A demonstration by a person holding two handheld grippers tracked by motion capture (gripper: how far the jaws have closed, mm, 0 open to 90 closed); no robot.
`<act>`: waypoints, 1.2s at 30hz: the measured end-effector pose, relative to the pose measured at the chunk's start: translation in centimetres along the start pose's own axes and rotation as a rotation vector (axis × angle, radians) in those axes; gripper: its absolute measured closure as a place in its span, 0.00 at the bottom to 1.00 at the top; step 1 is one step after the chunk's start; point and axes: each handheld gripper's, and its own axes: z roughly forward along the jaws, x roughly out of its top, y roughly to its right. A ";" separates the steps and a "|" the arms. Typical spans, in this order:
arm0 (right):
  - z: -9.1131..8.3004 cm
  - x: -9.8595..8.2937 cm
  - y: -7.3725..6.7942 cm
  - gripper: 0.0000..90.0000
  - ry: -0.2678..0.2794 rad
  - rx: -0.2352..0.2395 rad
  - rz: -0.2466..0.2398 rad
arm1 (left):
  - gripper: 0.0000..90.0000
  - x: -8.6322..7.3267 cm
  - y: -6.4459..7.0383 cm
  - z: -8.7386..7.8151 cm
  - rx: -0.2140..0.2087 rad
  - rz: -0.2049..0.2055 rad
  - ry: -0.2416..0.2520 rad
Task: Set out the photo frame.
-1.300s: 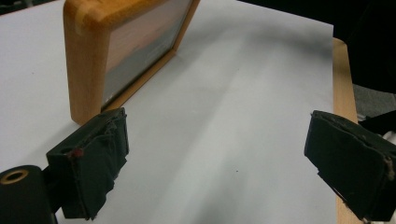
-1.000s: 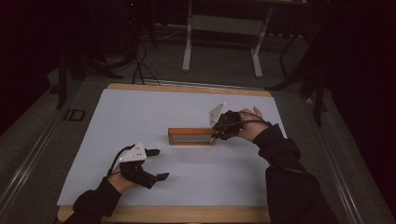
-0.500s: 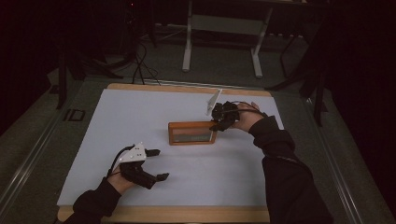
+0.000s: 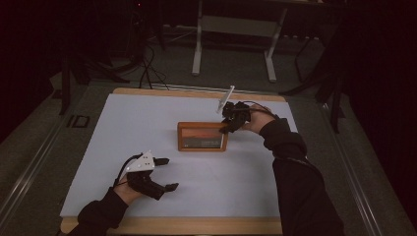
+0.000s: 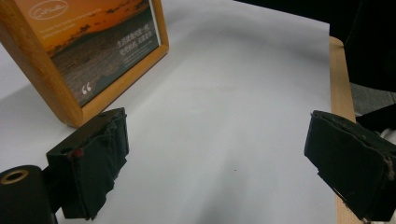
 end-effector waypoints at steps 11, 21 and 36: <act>1.0 -0.1 1.9 0.64 0.012 0.010 0.032 | 0.08 -0.2 -0.1 0.0 -0.004 -0.003 -0.001; 1.3 0.3 2.1 0.60 -0.009 0.002 0.049 | 0.08 -0.2 0.0 0.1 -0.013 0.005 -0.001; 0.3 0.8 1.1 0.37 0.036 -0.083 0.029 | 0.08 -0.2 0.0 0.0 -0.007 0.002 0.001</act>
